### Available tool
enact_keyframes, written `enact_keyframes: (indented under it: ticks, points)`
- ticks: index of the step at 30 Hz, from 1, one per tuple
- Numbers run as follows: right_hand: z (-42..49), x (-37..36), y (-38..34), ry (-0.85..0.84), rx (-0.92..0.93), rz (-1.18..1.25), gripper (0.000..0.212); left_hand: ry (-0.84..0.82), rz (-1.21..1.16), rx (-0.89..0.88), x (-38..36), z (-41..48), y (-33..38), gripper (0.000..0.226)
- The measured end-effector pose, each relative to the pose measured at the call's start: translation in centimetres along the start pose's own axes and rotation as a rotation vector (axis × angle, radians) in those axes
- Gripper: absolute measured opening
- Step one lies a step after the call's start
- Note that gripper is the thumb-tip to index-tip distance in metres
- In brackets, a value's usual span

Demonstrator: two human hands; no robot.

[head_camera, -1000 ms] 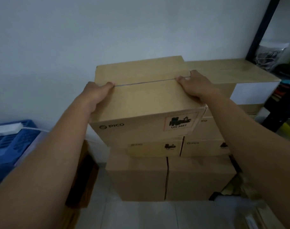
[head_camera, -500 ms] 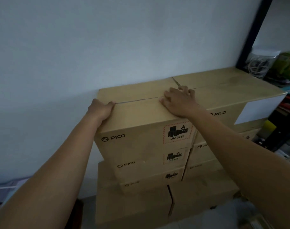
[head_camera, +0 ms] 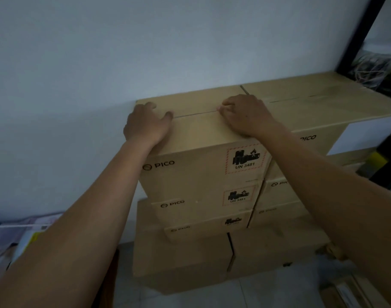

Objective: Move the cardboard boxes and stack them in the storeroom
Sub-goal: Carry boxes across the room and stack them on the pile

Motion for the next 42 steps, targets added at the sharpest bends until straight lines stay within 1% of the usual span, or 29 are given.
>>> enact_keyframes:
  ticks: [1, 3, 8, 10, 12, 15, 19, 22, 25, 28, 32, 36, 40, 42]
  points:
    - [-0.8, 0.1, -0.2, 0.012, 0.010, 0.034, 0.049, 0.015, -0.013, -0.035, 0.2, -1.3, 0.7, 0.063]
    - [-2.9, 0.6, -0.9, 0.047, 0.049, 0.123, 0.051, 0.033, -0.032, -0.080, 0.3, -3.9, 2.0, 0.061]
    - [-11.1, 2.0, -1.1, 0.066, 0.121, 0.205, 0.046, 0.075, -0.030, -0.104, -0.6, -12.0, 3.7, 0.066]
    - [-15.0, 2.1, -0.9, 0.060, 0.158, 0.267, 0.042, 0.092, -0.084, -0.091, -1.5, -16.1, 4.0, 0.066]
    - [-18.5, 1.5, -0.5, 0.020, 0.150, 0.300, 0.042, 0.088, -0.126, -0.068, -2.7, -20.2, 4.1, 0.064]
    - [-24.3, -1.0, 0.8, -0.136, 0.015, 0.317, 0.047, -0.028, -0.135, -0.024, -5.8, -26.3, 3.5, 0.068]
    - [-31.7, -3.9, 2.4, -0.320, -0.148, 0.338, 0.052, -0.189, -0.116, 0.077, -9.7, -32.4, 1.5, 0.074]
    - [-37.4, -5.5, 3.6, -0.396, -0.251, 0.373, 0.051, -0.342, -0.080, 0.105, -12.0, -36.7, 0.7, 0.077]
    - [-42.8, -6.8, 5.1, -0.437, -0.405, 0.422, 0.054, -0.466, -0.052, 0.097, -13.8, -40.4, 0.4, 0.080]
    - [-47.8, -7.1, 6.4, -0.437, -0.563, 0.418, 0.059, -0.556, -0.061, 0.065, -15.6, -43.7, 0.8, 0.084]
    - [-54.5, -5.6, 7.2, -0.372, -0.745, 0.376, 0.063, -0.662, -0.049, -0.011, -17.1, -48.1, 2.0, 0.088]
    - [-60.5, -3.5, 7.1, -0.295, -0.857, 0.346, 0.061, -0.723, -0.027, -0.144, -17.4, -52.9, 3.4, 0.087]
    - [-65.9, -1.3, 8.0, -0.220, -0.974, 0.327, 0.065, -0.785, -0.056, -0.235, -17.2, -57.8, 6.1, 0.087]
    - [-67.5, -0.5, 8.9, -0.196, -1.009, 0.336, 0.067, -0.808, -0.099, -0.245, -17.2, -59.4, 7.5, 0.087]
Point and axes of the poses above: each hand's wrist, its own z-axis towards the middle knuckle, its own x-axis out of the back of the hand, y = z × x, the point moved 3 cm from there along z, towards the middle knuckle, and after that the axes turned 2 degrees about y, right-handed, at the moved point
